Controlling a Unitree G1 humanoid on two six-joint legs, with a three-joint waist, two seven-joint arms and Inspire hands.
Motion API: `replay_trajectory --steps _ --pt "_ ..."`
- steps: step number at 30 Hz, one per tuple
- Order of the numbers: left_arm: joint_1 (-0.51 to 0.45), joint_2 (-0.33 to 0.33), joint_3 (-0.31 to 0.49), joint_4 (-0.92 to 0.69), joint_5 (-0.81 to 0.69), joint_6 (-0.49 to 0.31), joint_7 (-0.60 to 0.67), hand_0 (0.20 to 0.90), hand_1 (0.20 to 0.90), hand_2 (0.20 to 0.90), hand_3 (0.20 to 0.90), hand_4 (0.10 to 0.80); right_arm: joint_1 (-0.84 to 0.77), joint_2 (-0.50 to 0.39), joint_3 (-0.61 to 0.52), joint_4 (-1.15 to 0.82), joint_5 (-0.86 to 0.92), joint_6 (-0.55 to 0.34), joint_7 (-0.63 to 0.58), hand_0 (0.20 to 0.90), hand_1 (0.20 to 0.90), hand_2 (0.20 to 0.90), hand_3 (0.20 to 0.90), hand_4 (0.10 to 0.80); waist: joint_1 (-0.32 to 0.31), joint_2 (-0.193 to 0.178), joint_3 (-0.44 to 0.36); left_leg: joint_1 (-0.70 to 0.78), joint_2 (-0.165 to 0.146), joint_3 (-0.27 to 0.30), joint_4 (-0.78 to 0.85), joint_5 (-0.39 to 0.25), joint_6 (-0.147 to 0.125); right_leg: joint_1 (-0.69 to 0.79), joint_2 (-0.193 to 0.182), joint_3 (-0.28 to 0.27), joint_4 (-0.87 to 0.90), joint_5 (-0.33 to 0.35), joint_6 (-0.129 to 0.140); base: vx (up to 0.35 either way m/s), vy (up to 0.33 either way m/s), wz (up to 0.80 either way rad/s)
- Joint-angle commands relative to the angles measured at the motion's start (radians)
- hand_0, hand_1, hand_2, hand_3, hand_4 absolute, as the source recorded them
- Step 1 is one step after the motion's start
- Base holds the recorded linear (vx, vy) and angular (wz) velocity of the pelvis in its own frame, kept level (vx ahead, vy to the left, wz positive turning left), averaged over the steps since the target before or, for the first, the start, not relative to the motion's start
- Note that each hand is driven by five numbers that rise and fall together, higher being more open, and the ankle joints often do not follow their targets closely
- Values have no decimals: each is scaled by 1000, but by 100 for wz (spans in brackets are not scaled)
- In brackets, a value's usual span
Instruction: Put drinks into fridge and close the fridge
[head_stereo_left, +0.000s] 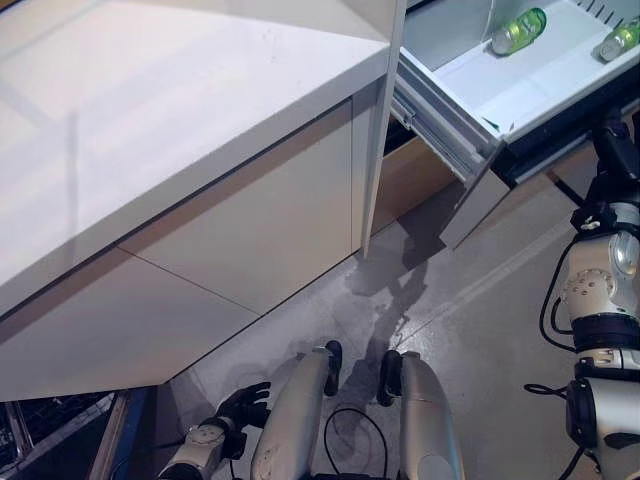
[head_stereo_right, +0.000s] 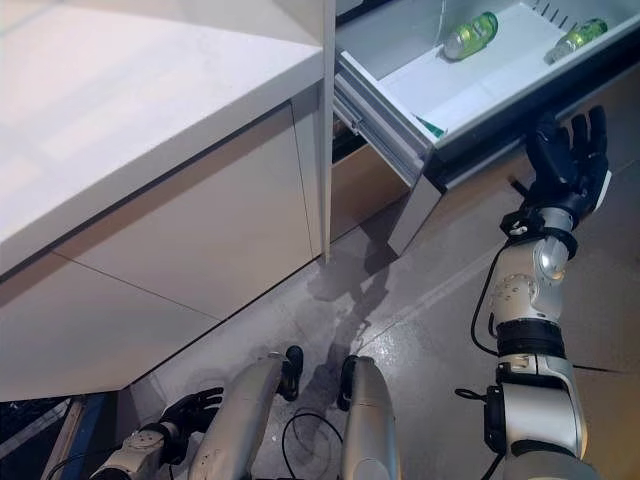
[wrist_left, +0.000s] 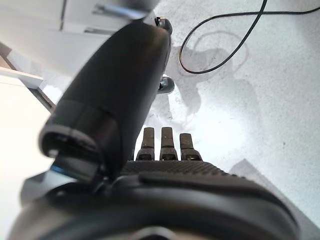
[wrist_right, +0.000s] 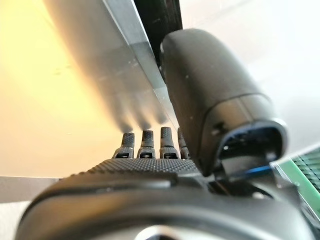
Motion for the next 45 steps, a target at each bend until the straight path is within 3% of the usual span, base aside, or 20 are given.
replay_trajectory --steps 1,11,16,18,21,22,23,28,33,38,42,45 --pt "60 32 -10 -84 -24 -15 -17 900 900 900 900 800 -174 -44 189 -24 -34 50 225 900 900 900 900 800 93 -10 -55 28 3 -18 69 -131 33 10 9 -23 66 -45 -36 77 32 -5" --pt "92 71 -4 -98 0 -27 -61 900 900 900 900 800 -295 -72 290 83 29 156 373 900 900 900 900 800 147 -11 -56 68 -10 -45 -11 -79 22 45 -5 -34 24 -10 -13 83 11 5" --pt "99 89 9 -100 8 -25 -73 900 900 900 900 800 -300 -55 304 86 51 142 434 900 900 900 900 800 166 -11 -62 100 -9 -68 -96 -36 13 78 -6 -43 -33 19 7 69 -17 17" --pt "99 99 11 -101 17 -28 -80 900 900 900 900 800 -300 -51 303 85 42 131 431 900 900 900 900 800 171 -9 -63 100 -3 -71 -144 16 13 82 -4 -58 -78 65 5 -63 -42 24" --pt "103 108 22 -93 33 -31 -84 900 900 900 900 800 -294 -47 299 89 23 110 398 900 900 900 900 800 174 -11 -67 119 4 -81 -193 37 7 102 3 -62 -124 85 16 18 -50 23" --pt "104 108 22 -92 33 -30 -84 900 900 900 900 800 -293 -46 299 89 23 110 398 900 900 900 900 800 173 -13 -69 129 1 -87 -182 5 4 110 5 -51 -112 56 26 16 -62 8" --pt "105 112 25 -90 42 -29 -83 900 900 900 900 800 -290 -45 294 85 21 91 361 900 900 900 900 800 173 -14 -71 134 10 -84 -222 45 4 119 8 -64 -159 97 20 6 -60 3" --pt "107 115 33 -63 57 -60 -80 900 900 900 900 800 -253 -33 259 68 -30 -13 239 900 900 900 900 800 158 -31 -88 195 35 -81 -312 63 -5 186 31 -59 -274 125 34 -31 -72 4" --pt "108 79 61 -45 89 -56 -73 900 900 900 900 800 -1 41 183 -138 -92 -48 165 900 900 900 900 800 100 -59 -162 309 51 -56 -458 84 -22 296 64 -35 -461 153 52 -33 -55 -10" --pt "146 16 114 -62 37 -11 -90 900 900 900 900 800 389 185 148 -344 -130 -37 231 900 900 900 900 800 26 -66 -290 441 54 -21 -626 112 -43 431 83 -14 -667 188 74 41 -17 -31" --pt "172 -21 156 -74 -22 21 -129 900 900 900 900 800 599 254 137 -298 -179 -48 293 900 900 900 900 800 -9 -62 -356 520 59 12 -681 110 -52 515 92 -25 -746 197 81 -2 -35 -23" --pt "167 -31 178 -60 -69 42 -164 900 900 900 900 800 674 287 151 -196 -183 34 372 900 900 900 900 800 -30 -65 -381 557 63 31 -686 103 -59 555 94 -29 -772 200 80 -67 -34 -13"
